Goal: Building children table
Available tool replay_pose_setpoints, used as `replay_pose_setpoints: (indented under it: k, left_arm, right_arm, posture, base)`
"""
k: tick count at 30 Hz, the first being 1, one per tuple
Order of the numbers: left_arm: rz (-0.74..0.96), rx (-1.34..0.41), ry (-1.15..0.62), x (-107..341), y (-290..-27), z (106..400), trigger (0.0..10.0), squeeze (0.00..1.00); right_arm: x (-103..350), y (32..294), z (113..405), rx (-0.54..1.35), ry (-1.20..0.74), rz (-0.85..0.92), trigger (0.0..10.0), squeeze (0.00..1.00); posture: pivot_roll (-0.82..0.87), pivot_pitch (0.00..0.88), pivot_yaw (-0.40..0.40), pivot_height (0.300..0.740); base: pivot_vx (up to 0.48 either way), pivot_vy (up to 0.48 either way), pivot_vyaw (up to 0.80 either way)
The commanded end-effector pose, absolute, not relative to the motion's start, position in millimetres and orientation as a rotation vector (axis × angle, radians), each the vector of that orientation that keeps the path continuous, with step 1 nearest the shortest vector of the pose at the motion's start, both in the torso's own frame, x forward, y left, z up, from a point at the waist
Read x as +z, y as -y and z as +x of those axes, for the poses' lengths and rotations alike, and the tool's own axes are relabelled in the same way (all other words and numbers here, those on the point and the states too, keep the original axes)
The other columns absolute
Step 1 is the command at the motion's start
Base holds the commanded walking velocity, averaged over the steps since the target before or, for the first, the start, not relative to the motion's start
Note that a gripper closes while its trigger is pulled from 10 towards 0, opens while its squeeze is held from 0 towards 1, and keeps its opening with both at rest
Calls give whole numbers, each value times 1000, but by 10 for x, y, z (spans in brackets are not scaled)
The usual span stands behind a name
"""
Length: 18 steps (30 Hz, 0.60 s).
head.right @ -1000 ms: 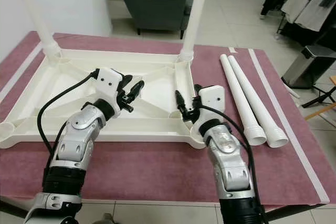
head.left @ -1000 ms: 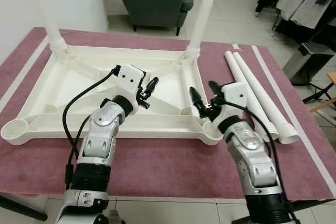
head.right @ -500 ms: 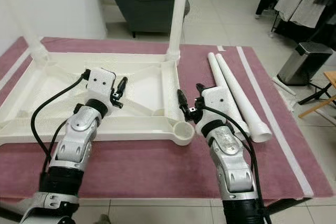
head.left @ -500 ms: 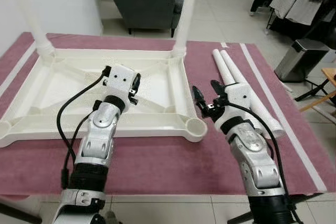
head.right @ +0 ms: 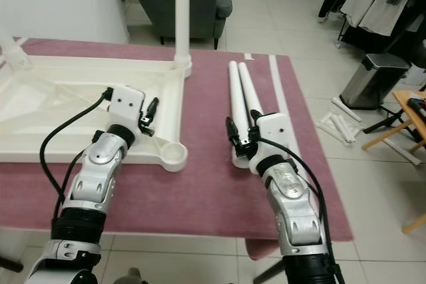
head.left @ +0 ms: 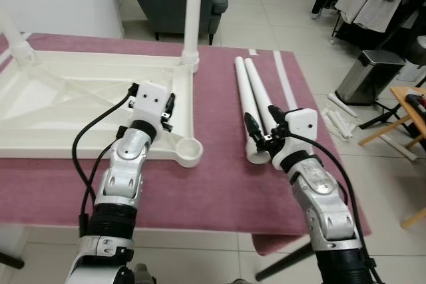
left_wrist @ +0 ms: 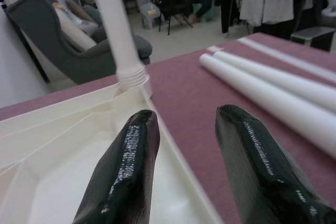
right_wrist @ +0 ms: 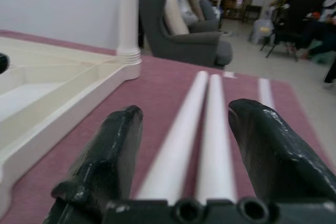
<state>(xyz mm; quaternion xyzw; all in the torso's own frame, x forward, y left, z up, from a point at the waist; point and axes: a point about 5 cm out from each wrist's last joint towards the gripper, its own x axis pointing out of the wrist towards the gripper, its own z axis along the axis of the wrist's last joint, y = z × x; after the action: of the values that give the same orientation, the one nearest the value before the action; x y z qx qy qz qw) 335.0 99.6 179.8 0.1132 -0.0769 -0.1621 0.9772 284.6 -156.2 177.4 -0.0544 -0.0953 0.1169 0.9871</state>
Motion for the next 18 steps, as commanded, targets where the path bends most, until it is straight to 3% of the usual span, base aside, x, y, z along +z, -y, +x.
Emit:
replay_pose_setpoints:
  k: [1,14,18]
  left_arm:
    - [219,-253,121,1745,-1104,3377,10000,0]
    - [246,-244,111,1711,-1128,3380,10000,0]
    - [235,-242,102,1703,-1135,3390,10000,0]
  right_arm:
    - [1780,1502,2841,254,198,-100,10000,0]
    - [1759,1495,2829,252,193,-101,10000,0]
    - [1751,1491,2828,252,191,-100,10000,0]
  posture:
    - [73,0,-16,740]
    - [74,0,-10,740]
    - [74,0,-9,740]
  base:
    - [0,480,0]
    - [0,37,0]
    - [0,480,0]
